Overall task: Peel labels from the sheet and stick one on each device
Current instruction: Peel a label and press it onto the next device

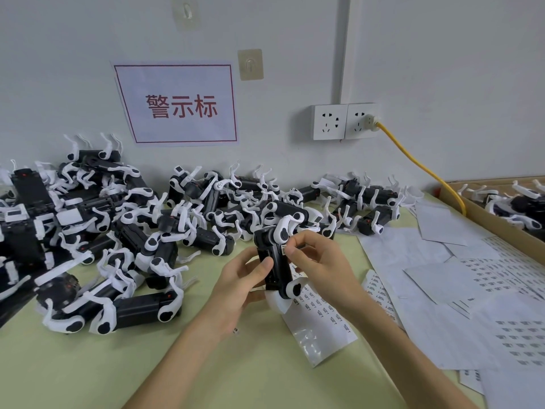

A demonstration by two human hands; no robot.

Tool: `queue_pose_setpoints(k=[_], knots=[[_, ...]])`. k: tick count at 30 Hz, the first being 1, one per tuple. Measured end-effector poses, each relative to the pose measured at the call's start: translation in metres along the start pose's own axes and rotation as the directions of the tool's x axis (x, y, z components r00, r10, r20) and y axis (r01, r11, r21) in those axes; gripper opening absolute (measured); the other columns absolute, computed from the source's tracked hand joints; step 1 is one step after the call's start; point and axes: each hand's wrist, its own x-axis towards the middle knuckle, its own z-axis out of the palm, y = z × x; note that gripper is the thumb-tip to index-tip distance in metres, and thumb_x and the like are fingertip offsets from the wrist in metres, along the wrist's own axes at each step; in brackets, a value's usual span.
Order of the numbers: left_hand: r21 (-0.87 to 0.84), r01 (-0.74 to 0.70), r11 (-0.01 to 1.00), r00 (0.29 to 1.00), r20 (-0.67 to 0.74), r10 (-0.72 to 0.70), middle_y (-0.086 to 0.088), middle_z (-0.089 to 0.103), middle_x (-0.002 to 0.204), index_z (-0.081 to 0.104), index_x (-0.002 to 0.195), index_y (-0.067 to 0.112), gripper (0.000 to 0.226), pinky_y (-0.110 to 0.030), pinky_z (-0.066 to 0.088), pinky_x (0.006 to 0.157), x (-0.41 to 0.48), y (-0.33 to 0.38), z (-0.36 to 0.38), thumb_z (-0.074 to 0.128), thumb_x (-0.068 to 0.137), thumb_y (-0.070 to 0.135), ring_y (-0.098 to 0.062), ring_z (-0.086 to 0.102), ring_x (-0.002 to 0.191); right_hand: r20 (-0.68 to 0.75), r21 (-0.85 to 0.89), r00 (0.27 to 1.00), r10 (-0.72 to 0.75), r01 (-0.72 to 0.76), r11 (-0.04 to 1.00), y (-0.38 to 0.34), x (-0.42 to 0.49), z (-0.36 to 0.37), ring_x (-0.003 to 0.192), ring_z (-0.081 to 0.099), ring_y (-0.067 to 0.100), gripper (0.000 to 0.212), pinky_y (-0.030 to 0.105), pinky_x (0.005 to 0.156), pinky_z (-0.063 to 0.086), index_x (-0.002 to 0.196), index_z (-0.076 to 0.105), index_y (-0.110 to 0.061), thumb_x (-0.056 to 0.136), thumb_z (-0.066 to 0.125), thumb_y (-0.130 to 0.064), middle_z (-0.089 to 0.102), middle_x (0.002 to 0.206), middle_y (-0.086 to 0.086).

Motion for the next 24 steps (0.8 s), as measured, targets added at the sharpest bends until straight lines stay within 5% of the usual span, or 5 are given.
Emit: queue_pose_setpoints(k=[8, 24], knots=[[0.021, -0.037, 0.999, 0.999, -0.010, 0.037, -0.006, 0.077, 0.108, 0.073, 0.113, 0.029, 0.033, -0.031, 0.059, 0.075, 0.0008, -0.0003, -0.0009, 0.076, 0.081, 0.035, -0.023, 0.074, 0.101, -0.032, -0.036, 0.999, -0.018, 0.017, 0.999, 0.0014, -0.0008, 0.0017, 0.075, 0.062, 0.007, 0.015, 0.032, 0.072, 0.051, 0.084, 0.067, -0.024, 0.099, 0.065, -0.022, 0.066, 0.078, -0.015], [0.051, -0.035, 0.998, 0.999, -0.032, 0.036, -0.007, 0.077, 0.109, 0.070, 0.119, 0.024, 0.041, -0.033, 0.058, 0.076, 0.0012, -0.0010, -0.0005, 0.075, 0.080, 0.035, -0.027, 0.073, 0.104, -0.083, -0.187, 0.995, -0.052, 0.036, 0.982, -0.0007, -0.0020, 0.0026, 0.073, 0.064, 0.004, 0.017, 0.020, 0.065, 0.047, 0.083, 0.064, -0.027, 0.097, 0.066, -0.018, 0.068, 0.080, -0.015]])
